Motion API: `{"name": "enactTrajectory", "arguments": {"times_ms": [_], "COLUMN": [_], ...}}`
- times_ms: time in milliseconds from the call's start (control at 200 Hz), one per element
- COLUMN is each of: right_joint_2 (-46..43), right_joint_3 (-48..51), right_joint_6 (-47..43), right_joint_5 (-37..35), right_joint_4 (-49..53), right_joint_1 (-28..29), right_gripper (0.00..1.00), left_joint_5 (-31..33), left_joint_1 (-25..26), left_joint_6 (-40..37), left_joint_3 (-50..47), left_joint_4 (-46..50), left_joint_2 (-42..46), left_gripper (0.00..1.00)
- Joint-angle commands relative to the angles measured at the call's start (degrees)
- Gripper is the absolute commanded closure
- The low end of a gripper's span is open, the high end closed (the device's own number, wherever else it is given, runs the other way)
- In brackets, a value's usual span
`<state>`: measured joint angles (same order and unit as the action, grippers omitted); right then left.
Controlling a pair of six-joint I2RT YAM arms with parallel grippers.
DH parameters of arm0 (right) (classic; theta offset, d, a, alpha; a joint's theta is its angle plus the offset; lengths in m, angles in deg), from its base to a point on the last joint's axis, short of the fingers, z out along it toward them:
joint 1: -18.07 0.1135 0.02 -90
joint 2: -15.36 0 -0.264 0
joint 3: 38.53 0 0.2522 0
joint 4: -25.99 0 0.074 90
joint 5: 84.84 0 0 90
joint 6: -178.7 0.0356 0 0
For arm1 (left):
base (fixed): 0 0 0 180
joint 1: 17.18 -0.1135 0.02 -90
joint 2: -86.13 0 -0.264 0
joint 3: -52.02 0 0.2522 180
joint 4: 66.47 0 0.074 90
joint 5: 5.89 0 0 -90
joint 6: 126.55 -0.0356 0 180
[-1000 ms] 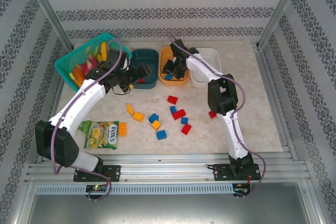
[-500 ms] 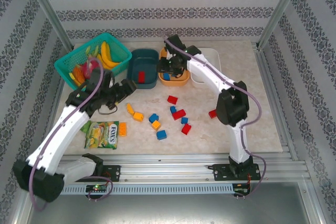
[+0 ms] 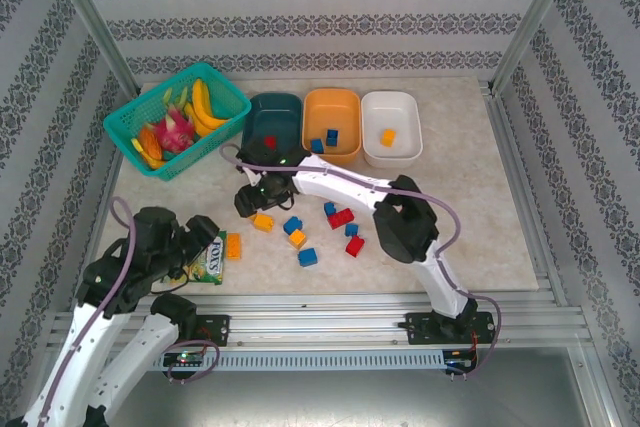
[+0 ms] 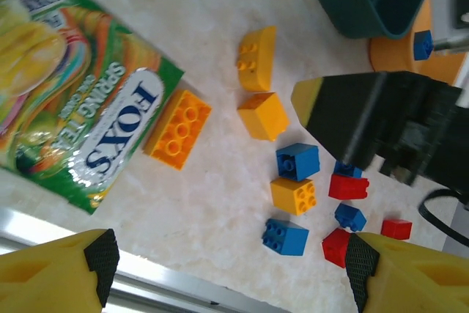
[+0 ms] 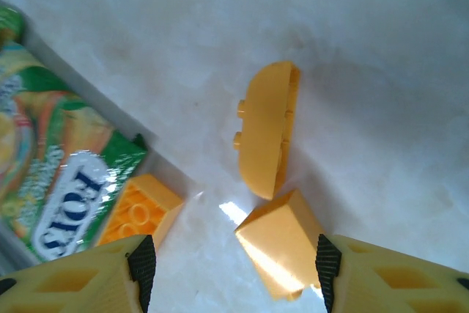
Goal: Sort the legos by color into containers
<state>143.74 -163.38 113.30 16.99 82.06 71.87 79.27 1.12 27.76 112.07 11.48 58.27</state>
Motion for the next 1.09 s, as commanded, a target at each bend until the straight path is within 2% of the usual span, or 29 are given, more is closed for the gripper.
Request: {"name": "enactTrajectory", "arguments": {"times_ms": [0, 320, 600, 899, 1089], "right_joint_2": [3.63, 12.57, 17.82, 15.62, 7.17], "right_joint_3": [-4.21, -14.15, -20.96, -21.54, -20.84], "right_joint_6": [-1.81, -2.64, -1.23, -0.22, 0.39], "right_joint_5": [-1.57, -2.70, -3.03, -4.36, -7.45], "right_joint_4": [3.15, 5.67, 8.25, 8.45, 7.83], "right_joint_1": [0.63, 1.04, 1.13, 1.05, -1.04], "right_gripper": [0.38, 0.40, 0.57, 0.79, 0.86], "left_joint_5": [1.61, 0.63, 0.17, -1.61, -8.06], "left_joint_1": [-0.46, -0.42, -0.44, -0.46, -0.45], "left_joint_6": [3.55, 3.00, 2.75, 1.22, -3.00], "left_joint_3": [-0.90, -0.14, 0.00, -0.21, 0.93], "left_joint_4": [5.31, 5.75, 4.47, 1.40, -11.16], "left_joint_2": [1.72, 2.27, 2.20, 2.02, -3.66], "left_gripper": [0.17, 0.17, 0.17, 0.17, 0.17]}}
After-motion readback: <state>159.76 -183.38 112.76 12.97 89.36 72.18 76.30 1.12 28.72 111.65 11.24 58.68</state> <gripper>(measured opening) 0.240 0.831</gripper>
